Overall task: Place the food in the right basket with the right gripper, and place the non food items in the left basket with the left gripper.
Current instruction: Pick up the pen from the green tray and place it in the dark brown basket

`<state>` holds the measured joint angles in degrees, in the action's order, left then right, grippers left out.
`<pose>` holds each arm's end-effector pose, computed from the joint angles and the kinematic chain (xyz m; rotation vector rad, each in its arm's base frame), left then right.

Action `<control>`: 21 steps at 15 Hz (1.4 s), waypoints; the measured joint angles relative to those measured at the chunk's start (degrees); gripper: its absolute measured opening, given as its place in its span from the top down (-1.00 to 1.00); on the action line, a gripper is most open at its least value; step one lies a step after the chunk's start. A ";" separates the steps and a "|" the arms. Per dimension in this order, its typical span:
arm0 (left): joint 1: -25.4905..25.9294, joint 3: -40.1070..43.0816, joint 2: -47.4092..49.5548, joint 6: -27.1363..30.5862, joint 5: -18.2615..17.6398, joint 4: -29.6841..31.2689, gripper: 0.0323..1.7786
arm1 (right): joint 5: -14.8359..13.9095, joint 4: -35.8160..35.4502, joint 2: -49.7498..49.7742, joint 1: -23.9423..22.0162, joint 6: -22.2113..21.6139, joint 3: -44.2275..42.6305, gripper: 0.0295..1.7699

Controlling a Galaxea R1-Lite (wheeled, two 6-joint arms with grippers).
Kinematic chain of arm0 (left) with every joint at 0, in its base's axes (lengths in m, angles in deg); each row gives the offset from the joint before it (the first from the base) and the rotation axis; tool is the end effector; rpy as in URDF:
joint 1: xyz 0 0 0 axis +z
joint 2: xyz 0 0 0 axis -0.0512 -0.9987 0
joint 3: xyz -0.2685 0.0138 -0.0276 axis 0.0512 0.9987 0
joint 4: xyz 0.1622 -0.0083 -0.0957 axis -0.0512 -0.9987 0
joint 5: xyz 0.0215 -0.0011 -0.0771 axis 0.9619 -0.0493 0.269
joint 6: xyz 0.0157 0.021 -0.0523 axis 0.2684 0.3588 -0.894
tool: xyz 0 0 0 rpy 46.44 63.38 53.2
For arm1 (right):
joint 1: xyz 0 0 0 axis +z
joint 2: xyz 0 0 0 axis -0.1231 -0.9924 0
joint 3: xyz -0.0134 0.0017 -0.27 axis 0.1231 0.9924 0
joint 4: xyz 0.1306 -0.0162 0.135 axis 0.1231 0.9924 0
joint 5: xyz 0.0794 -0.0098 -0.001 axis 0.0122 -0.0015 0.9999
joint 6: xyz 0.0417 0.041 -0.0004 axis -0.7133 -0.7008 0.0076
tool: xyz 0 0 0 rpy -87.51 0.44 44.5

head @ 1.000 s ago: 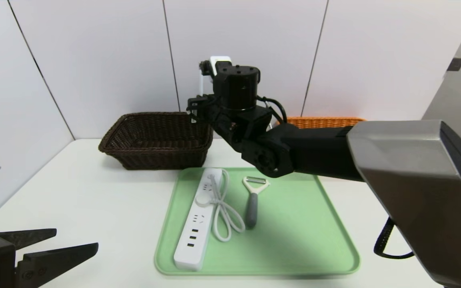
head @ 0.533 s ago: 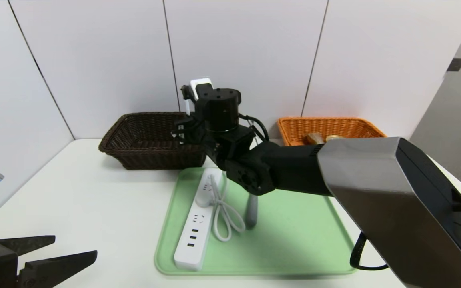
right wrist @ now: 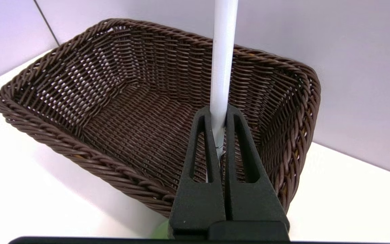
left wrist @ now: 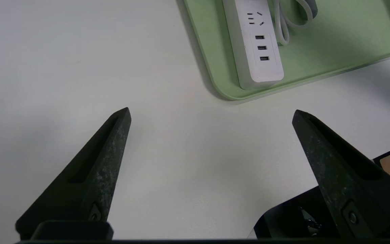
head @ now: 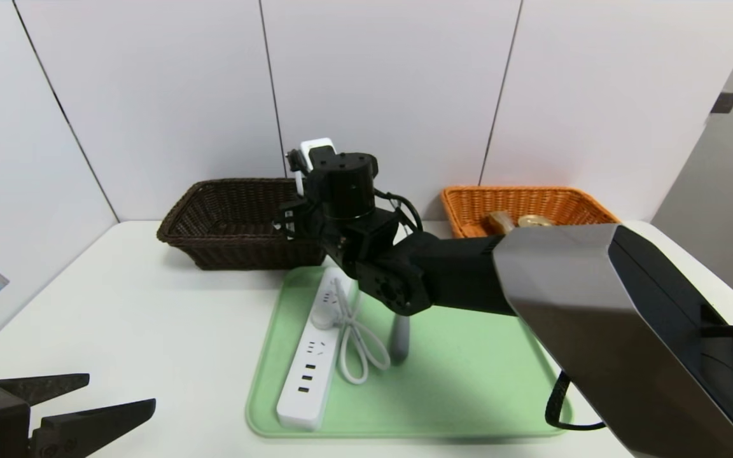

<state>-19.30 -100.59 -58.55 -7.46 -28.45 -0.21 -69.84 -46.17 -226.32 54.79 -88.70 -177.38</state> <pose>0.1246 -0.0581 0.1783 -0.1568 0.6253 -0.4163 0.3688 0.3785 0.1580 -0.0225 0.0541 0.5135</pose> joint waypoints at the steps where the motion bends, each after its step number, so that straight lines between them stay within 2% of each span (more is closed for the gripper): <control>1: 0.00 0.00 -0.07 0.00 -0.02 0.04 -0.90 | 0.00 0.06 -0.15 -0.06 0.39 0.00 0.94; 15: -0.02 -0.13 0.11 -0.06 -0.04 -0.02 -0.90 | 0.15 0.33 -0.39 -0.11 2.11 0.02 0.94; 16: -0.02 -0.11 0.13 -0.01 -0.06 -0.05 -0.90 | 0.06 0.33 -0.39 -0.09 2.19 0.02 0.82; 18: -0.02 -0.07 0.13 -0.01 -0.11 -0.02 -0.90 | 0.15 0.56 -0.39 -0.01 2.21 0.05 0.41; 21: -0.04 0.00 0.17 -0.01 -0.13 -0.05 -0.90 | 0.12 1.24 -0.28 -0.04 2.21 0.02 -0.02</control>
<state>-19.34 -100.59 -58.38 -7.47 -28.58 -0.26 -69.72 -44.93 -226.60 54.75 -86.49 -177.36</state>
